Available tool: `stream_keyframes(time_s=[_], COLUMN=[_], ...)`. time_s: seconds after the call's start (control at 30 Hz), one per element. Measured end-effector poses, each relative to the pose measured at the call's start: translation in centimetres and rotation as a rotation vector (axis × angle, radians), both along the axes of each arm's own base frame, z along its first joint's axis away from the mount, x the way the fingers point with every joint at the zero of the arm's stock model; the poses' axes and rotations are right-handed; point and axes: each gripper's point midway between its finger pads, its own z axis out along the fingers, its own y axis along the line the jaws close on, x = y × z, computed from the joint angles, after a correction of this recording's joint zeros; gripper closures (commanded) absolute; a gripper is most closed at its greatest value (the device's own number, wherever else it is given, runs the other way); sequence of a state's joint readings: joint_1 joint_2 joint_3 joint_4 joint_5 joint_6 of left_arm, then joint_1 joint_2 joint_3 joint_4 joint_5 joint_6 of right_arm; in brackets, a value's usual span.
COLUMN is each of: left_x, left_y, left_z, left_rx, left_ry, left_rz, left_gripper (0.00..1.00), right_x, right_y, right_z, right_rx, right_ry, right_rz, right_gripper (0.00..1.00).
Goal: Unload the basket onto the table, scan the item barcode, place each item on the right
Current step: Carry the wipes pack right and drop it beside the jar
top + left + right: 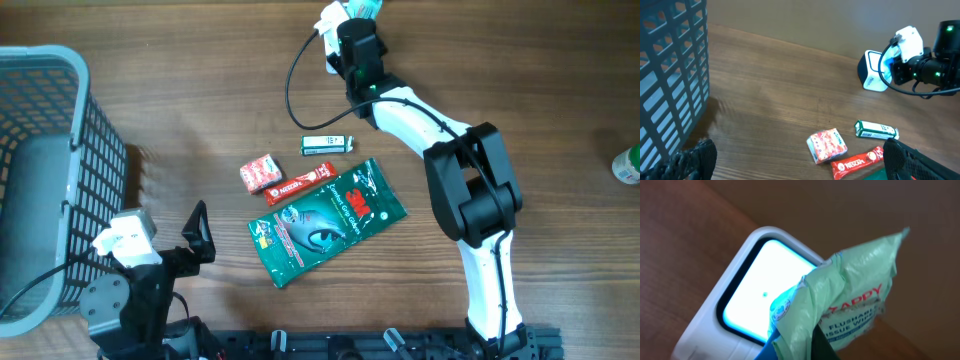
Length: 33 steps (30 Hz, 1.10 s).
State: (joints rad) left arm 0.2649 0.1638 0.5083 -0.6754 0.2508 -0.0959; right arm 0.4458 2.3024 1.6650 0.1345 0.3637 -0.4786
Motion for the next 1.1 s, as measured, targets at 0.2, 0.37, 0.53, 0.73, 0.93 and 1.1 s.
stream_keyframes(time_s=[0.2,0.37,0.53,0.73,0.93,1.1], left_x=[0.0,0.0,0.0,0.0,0.0,0.0], left_y=[0.0,0.0,0.0,0.0,0.0,0.0], left_z=[0.0,0.0,0.0,0.0,0.0,0.0], left_rx=[0.000,0.000,0.000,0.000,0.000,0.000], left_ry=[-0.001,-0.001,-0.001,-0.001,0.000,-0.001], left_rz=[0.000,0.000,0.000,0.000,0.000,0.000], left_gripper=[0.00,0.00,0.00,0.00,0.00,0.00], right_x=[-5.5,-7.8,-9.2,-16.2,-15.3,-11.5], right_y=[-3.3,-15.6,-37.9,-51.4,-50.3,-43.5], right_z=[5.1,6.7,5.1,-5.8,-5.6,6.7], right_rx=[0.099,0.234,0.409,0.599,0.692,0.999], right_ry=[0.212,0.336,0.285,0.454,0.473,0.389], right_rz=[-0.139,-0.483,-0.929,-1.215,-1.213,-0.897], right_gripper=[0.96,0.96,0.96,0.55,0.00,0.00])
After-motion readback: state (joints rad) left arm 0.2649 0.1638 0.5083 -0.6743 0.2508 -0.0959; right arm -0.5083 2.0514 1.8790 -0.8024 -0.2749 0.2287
